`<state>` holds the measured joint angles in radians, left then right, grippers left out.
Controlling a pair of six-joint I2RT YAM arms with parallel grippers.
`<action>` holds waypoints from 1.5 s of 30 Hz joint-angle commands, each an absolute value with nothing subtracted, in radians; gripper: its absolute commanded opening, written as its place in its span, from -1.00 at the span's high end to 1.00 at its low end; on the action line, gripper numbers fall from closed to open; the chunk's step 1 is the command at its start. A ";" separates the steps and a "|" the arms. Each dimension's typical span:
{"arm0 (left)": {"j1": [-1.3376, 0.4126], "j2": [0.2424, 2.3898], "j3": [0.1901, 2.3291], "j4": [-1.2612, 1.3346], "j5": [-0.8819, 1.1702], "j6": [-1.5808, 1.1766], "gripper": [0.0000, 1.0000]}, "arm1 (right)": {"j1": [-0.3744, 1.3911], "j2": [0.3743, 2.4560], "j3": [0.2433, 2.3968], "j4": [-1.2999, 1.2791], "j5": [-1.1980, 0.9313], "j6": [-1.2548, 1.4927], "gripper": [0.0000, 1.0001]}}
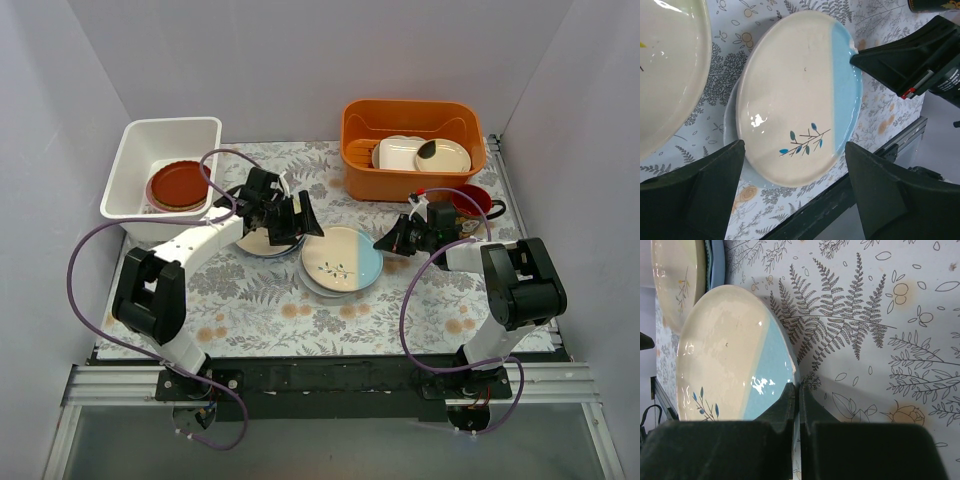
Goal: Place the plates into the plastic bin on the countertop
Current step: Pick up the plate at the center of the board.
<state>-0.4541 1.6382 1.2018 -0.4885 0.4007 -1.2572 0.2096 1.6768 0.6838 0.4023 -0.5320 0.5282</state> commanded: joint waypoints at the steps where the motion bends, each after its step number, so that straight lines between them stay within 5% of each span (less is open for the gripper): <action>1: -0.479 1.605 1.170 -0.408 0.367 -1.318 -0.61 | 0.202 1.672 0.673 0.393 -0.528 0.522 0.97; 18: -0.535 1.525 1.019 -0.341 0.270 -1.397 -0.62 | 0.201 1.655 0.658 0.414 -0.560 0.529 0.97; 36: -0.589 1.463 0.723 0.092 0.308 -1.589 -0.60 | 0.198 1.652 0.652 0.425 -0.575 0.529 0.97; 45: -0.595 1.466 0.638 0.236 0.296 -1.646 -0.34 | 0.199 1.647 0.652 0.442 -0.592 0.537 0.97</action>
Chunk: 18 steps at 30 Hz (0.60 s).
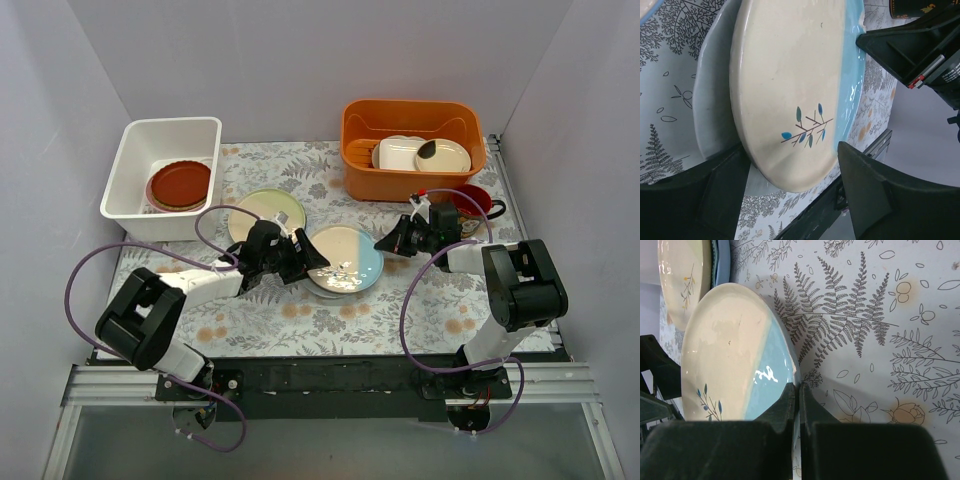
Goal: Place the plates into the plastic bin on the countertop
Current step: Pick up the plate at the center of the board.
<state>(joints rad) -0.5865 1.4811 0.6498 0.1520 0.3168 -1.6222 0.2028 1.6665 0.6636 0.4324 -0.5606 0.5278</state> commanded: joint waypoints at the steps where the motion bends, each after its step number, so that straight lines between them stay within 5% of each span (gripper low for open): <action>1: -0.598 1.476 0.635 0.253 0.299 -1.646 -0.34 | 0.199 1.647 0.650 0.448 -0.595 0.537 0.97; 11: -0.626 1.577 0.641 0.350 0.319 -1.667 -0.15 | 0.199 1.655 0.647 0.485 -0.633 0.554 0.97; 18: -0.638 1.583 0.658 0.350 0.314 -1.660 0.50 | 0.199 1.643 0.644 0.502 -0.647 0.552 0.97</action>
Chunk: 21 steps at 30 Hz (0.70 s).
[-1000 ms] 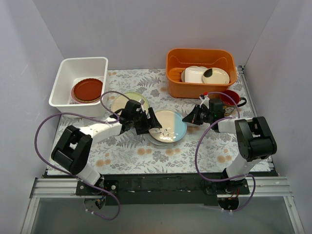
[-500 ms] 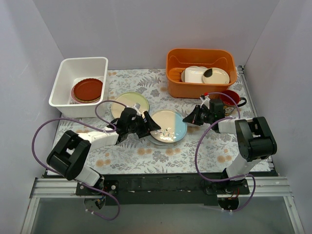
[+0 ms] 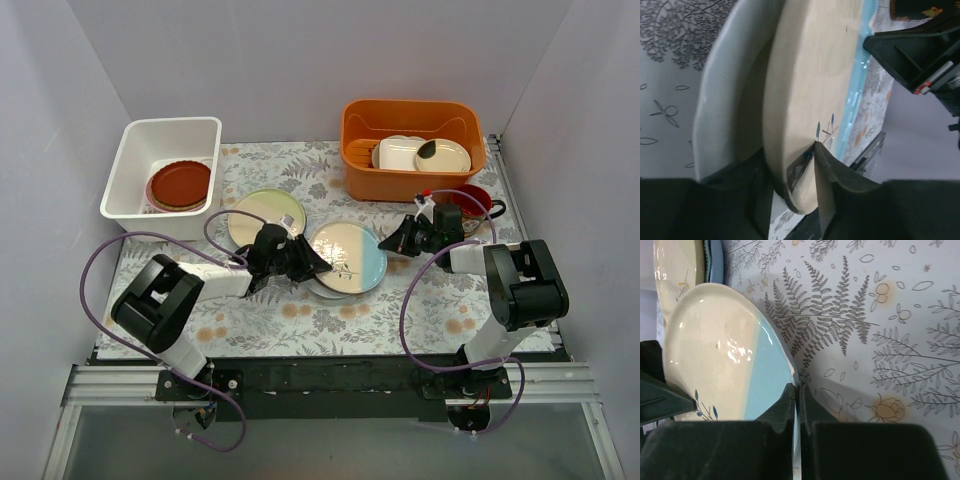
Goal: Place the plates into the plastic bin on the countertop
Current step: Pick up the plate at the center of the board.
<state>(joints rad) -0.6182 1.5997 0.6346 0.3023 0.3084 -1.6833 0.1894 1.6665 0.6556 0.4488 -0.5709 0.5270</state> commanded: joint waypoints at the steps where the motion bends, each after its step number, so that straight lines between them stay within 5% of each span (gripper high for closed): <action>1: -0.640 1.580 0.660 0.345 0.308 -1.658 0.60 | 0.199 1.641 0.640 0.515 -0.652 0.557 0.97; 3: -0.641 1.572 0.660 0.334 0.295 -1.655 0.99 | 0.199 1.640 0.638 0.522 -0.658 0.563 0.97; 15: -0.644 1.513 0.650 0.296 0.241 -1.644 1.00 | 0.199 1.631 0.634 0.538 -0.672 0.571 0.96; 21: -0.644 1.482 0.657 0.284 0.221 -1.640 1.00 | 0.198 1.611 0.620 0.548 -0.670 0.569 0.23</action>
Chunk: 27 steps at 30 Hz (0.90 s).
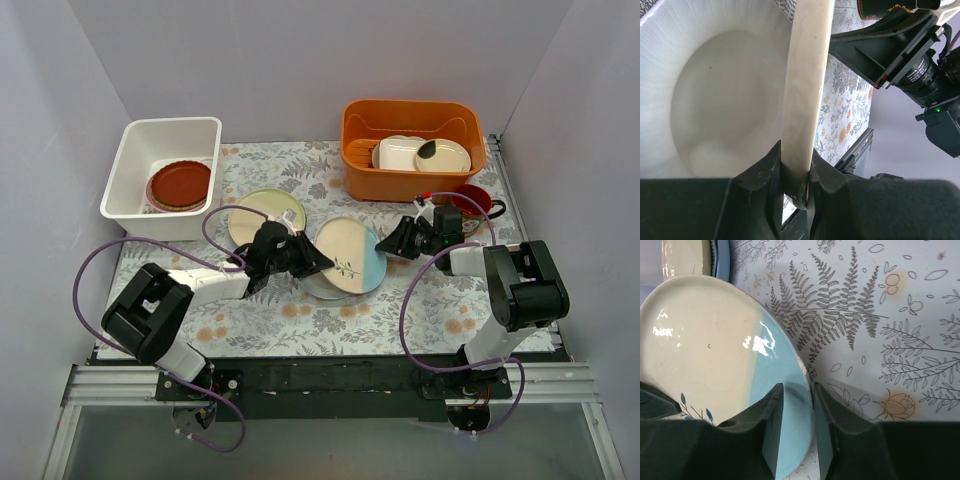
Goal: Place the plates into the plastic bin on the countertop
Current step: Pick up the plate at the center of the board.
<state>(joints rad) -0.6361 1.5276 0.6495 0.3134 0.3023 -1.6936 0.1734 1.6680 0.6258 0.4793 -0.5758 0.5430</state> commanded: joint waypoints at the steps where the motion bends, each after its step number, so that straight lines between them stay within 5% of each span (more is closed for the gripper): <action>1: -0.644 1.479 0.657 0.285 0.219 -1.643 1.00 | 0.199 1.606 0.618 0.549 -0.669 0.568 0.14; 11: -0.644 1.470 0.647 0.304 0.216 -1.655 1.00 | 0.199 1.568 0.609 0.517 -0.640 0.531 -0.63; 27: -0.644 1.443 0.675 0.325 0.219 -1.660 1.00 | 0.198 1.462 0.606 0.448 -0.598 0.486 -0.93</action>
<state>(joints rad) -0.6456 1.5089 0.6495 0.2996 0.2756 -1.6913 0.1932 1.4982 0.6056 0.4629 -0.6090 0.5167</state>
